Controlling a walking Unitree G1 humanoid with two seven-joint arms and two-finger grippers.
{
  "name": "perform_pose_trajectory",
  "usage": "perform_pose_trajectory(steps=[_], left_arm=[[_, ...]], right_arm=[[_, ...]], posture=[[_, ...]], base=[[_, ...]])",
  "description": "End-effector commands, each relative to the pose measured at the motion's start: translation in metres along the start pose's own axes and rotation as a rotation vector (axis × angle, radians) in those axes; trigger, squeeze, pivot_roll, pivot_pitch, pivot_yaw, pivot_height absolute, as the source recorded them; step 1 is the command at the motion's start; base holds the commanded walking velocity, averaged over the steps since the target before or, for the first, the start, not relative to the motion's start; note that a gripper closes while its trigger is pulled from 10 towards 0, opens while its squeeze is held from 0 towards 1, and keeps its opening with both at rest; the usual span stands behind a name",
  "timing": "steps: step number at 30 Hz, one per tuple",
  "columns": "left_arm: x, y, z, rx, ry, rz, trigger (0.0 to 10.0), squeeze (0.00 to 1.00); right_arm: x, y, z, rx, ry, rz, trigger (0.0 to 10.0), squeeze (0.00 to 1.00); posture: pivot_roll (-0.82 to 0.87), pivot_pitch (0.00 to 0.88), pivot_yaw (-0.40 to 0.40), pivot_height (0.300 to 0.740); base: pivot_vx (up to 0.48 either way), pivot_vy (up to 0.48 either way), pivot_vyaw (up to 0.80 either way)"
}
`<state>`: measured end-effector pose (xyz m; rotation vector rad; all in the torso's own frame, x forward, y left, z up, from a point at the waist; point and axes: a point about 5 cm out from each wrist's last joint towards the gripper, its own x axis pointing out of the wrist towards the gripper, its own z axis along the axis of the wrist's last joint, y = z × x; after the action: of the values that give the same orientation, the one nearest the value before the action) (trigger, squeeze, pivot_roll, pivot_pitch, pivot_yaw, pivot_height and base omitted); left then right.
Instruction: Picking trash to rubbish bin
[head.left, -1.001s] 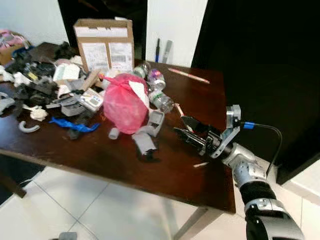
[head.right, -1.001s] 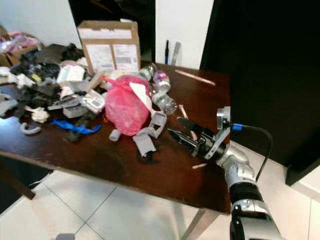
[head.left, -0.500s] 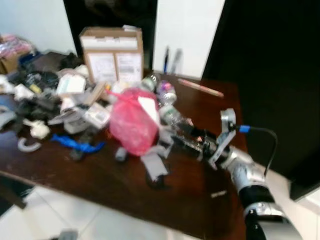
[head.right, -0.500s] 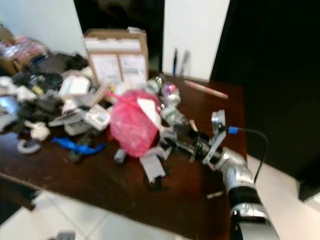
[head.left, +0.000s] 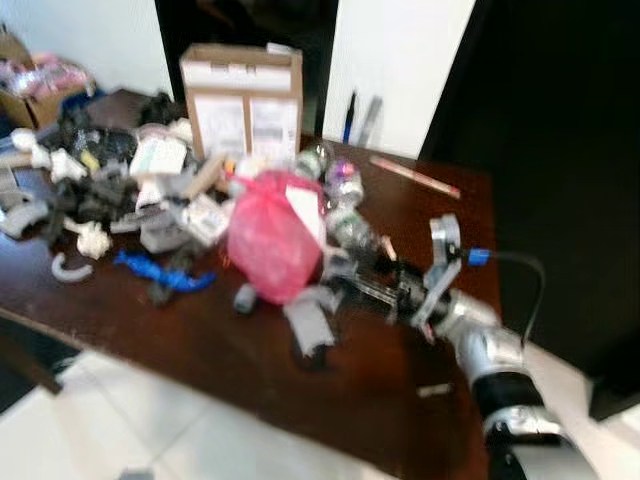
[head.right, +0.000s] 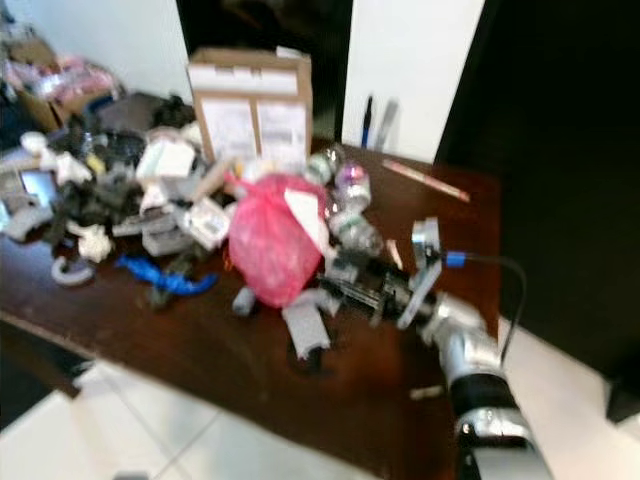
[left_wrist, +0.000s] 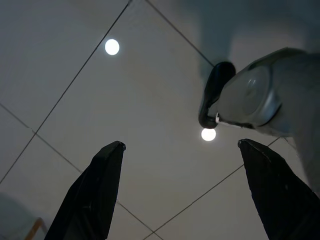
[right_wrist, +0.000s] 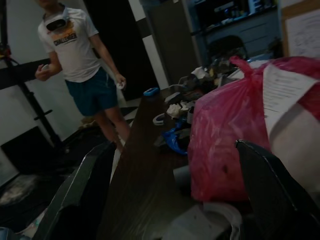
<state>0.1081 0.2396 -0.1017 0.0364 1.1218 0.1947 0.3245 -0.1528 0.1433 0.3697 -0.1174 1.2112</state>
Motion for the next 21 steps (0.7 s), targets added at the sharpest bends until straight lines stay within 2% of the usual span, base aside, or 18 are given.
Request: perform_pose_trajectory(steps=[1, 6, 11, 13, 14, 15, 16, 17, 19, 21], left_arm=[[-0.002, 0.003, -0.01, -0.026, 0.025, 0.018, 10.0, 0.0], [-0.004, 0.013, -0.017, -0.082, 0.03, 0.072, 10.0, 0.0], [-0.009, 0.028, -0.026, -0.13, 0.033, 0.13, 10.0, 0.0], [-0.009, 0.028, -0.027, -0.132, 0.034, 0.13, 10.0, 0.0], [-0.009, 0.028, -0.027, -0.132, 0.034, 0.13, 10.0, 0.0], [-0.009, 0.027, -0.027, -0.135, 0.033, 0.127, 10.0, 0.0], [-0.009, 0.027, -0.027, -0.135, 0.033, 0.127, 10.0, 0.0], [-0.009, 0.024, -0.029, -0.136, 0.032, 0.119, 10.0, 0.0], [-0.009, 0.023, -0.029, -0.135, 0.032, 0.114, 10.0, 0.0], [-0.008, 0.015, -0.029, -0.117, 0.025, 0.09, 10.0, 0.0]], right_arm=[[0.001, 0.002, -0.005, 0.004, 0.028, 0.005, 10.0, 0.0], [0.013, 0.004, -0.008, -0.009, 0.05, 0.02, 10.0, 0.0], [0.044, 0.008, -0.01, -0.054, 0.054, 0.016, 10.0, 0.0], [0.061, 0.011, -0.01, -0.071, 0.038, 0.008, 10.0, 0.0], [0.061, 0.011, -0.01, -0.071, 0.038, 0.008, 10.0, 0.0], [0.072, 0.013, -0.009, -0.089, 0.029, -0.007, 10.0, 0.0], [0.072, 0.013, -0.009, -0.089, 0.029, -0.007, 10.0, 0.0], [0.087, 0.015, -0.008, -0.112, 0.011, -0.036, 10.0, 0.0], [0.093, 0.016, -0.007, -0.117, 0.003, -0.049, 10.0, 0.0], [0.115, 0.019, -0.003, -0.168, -0.008, -0.095, 10.0, 0.0]], posture=[[0.19, 0.093, -0.057, 0.74], [0.2, 0.098, -0.062, 0.74], [0.22, 0.105, -0.074, 0.74], [0.22, 0.111, -0.079, 0.74], [0.22, 0.111, -0.079, 0.74], [0.23, 0.118, -0.083, 0.74], [0.23, 0.118, -0.083, 0.74], [0.23, 0.125, -0.087, 0.74], [0.23, 0.125, -0.087, 0.74], [0.24, 0.149, -0.098, 0.74]], base=[[0.0, 0.0, 0.0], [0.0, 0.0, 0.0], [0.0, 0.0, 0.0], [0.0, 0.0, 0.0], [0.0, 0.0, 0.0], [0.0, 0.0, 0.0], [0.0, 0.0, 0.0], [0.0, 0.0, 0.0], [0.0, 0.0, 0.0], [0.0, 0.0, 0.0]])
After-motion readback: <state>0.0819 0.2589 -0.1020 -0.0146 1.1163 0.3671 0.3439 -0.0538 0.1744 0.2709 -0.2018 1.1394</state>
